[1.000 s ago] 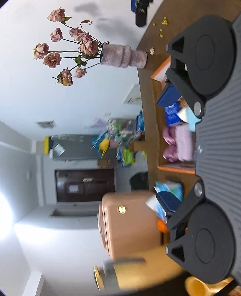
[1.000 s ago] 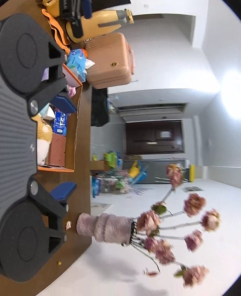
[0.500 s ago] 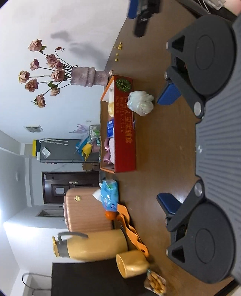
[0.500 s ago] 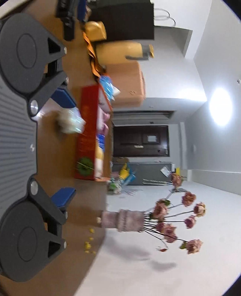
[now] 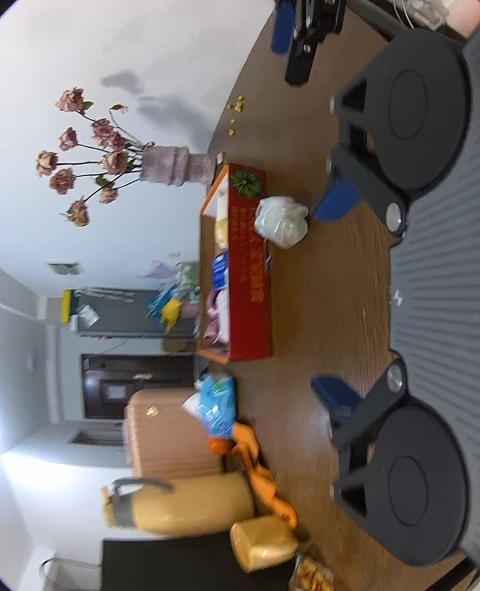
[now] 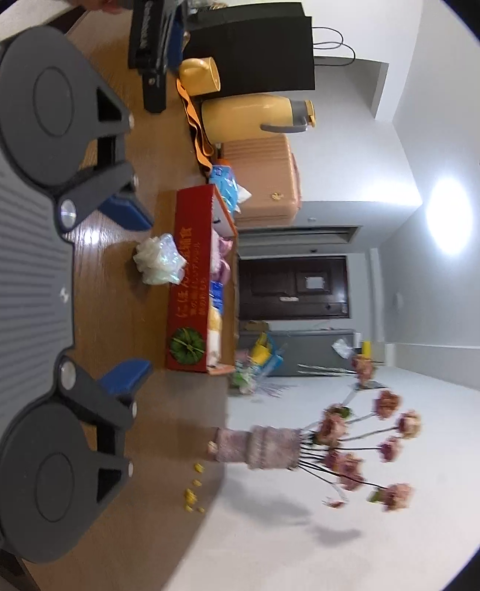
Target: Organize soft objects
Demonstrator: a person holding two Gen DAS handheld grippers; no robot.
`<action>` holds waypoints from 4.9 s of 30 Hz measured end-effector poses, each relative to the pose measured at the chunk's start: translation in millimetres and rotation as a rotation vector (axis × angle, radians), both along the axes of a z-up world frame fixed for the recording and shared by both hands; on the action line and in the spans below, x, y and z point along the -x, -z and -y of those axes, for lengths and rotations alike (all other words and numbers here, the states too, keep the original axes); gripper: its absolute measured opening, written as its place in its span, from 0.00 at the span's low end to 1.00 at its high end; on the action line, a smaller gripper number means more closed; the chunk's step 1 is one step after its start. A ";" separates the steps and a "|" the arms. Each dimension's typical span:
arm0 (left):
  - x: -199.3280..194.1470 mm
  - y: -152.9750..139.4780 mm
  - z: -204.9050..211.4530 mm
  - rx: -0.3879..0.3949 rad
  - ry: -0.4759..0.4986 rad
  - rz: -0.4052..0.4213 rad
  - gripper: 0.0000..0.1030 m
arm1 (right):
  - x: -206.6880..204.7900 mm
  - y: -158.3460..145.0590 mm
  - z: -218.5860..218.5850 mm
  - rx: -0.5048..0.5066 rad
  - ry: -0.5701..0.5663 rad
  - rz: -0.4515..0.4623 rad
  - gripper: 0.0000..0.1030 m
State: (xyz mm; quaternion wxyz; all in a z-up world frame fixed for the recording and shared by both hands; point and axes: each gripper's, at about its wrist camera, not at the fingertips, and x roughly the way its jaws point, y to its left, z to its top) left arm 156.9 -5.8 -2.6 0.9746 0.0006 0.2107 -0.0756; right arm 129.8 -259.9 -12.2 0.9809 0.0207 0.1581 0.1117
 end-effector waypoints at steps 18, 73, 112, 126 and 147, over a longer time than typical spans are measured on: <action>-181.7 43.6 20.2 0.530 0.131 -0.406 0.30 | -205.6 12.0 -5.8 -0.199 -0.174 -0.246 0.41; -320.4 -65.3 117.7 0.213 0.316 -0.352 0.05 | -316.0 -69.6 56.3 -0.326 -0.052 -0.383 0.03; -222.5 -92.5 11.8 -0.142 -0.165 0.160 1.00 | -236.0 -108.8 -15.3 0.151 0.075 0.132 1.00; -171.0 -89.3 -10.2 -0.066 -0.190 0.211 1.00 | -190.7 -100.0 -17.7 0.128 0.157 0.203 1.00; 109.9 -15.4 -21.5 -0.121 -0.181 0.302 1.00 | 76.9 -34.3 -1.8 0.108 0.034 0.203 1.00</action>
